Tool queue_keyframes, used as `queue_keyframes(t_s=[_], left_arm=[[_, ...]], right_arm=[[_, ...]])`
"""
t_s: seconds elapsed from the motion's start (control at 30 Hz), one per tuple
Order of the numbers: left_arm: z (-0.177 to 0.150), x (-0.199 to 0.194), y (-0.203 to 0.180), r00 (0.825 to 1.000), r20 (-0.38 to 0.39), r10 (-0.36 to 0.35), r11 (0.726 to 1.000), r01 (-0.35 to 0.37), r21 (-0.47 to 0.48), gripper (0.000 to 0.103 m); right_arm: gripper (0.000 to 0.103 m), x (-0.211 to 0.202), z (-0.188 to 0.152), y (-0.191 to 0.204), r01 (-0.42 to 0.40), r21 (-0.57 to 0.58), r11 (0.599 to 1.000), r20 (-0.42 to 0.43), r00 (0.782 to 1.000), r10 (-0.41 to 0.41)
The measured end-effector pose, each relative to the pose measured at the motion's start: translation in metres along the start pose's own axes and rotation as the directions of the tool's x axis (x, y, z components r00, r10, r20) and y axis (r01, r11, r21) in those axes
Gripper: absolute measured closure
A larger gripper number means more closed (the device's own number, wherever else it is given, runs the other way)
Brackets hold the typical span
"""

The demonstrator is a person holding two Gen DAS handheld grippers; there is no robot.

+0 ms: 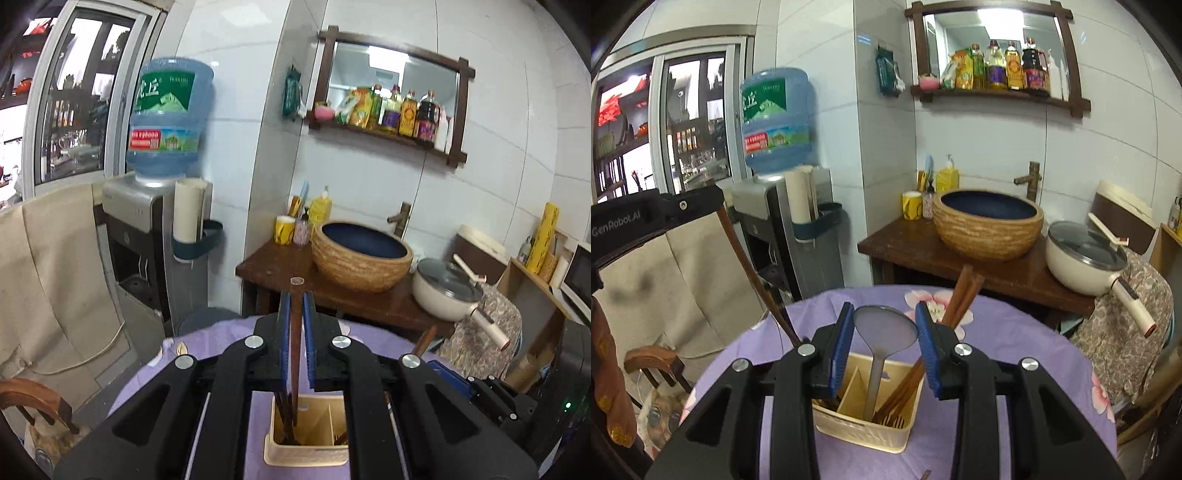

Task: Organize utensils
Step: 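Open both tools to release the chopstick and plastic spoon into the caddy, then move both tools back toward the metal spoon and chopstick on the cloth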

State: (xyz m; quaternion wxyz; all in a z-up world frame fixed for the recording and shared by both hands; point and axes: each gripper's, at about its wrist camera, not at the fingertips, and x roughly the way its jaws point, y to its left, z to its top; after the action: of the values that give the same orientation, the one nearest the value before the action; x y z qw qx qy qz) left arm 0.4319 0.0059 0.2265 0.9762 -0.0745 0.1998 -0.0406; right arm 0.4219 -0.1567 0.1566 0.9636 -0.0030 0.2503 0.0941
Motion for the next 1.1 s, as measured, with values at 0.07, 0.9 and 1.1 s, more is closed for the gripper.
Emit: queue_keyframes(t_s=[0.07, 0.9, 1.1], left_arm=[[-0.014, 0.008, 0.001, 1.0, -0.022, -0.007, 1.0, 0.007, 0.002, 0.096], [-0.086, -0.037, 0.04, 0.994, 0.003, -0.108, 0.992, 0.108, -0.068, 0.024], [-0.143, -0.063, 0.053, 0.992, -0.062, -0.108, 0.993, 0.105, -0.052, 0.022]], right_arm=[[0.07, 0.01, -0.01, 0.0, -0.004, 0.007, 1.0, -0.027, 1.0, 0.004], [0.039, -0.023, -0.075, -0.005, -0.021, -0.004, 1.0, -0.03, 0.999, 0.02], [0.038, -0.059, -0.136, -0.013, -0.075, 0.035, 0.997, -0.158, 0.984, 0.08]])
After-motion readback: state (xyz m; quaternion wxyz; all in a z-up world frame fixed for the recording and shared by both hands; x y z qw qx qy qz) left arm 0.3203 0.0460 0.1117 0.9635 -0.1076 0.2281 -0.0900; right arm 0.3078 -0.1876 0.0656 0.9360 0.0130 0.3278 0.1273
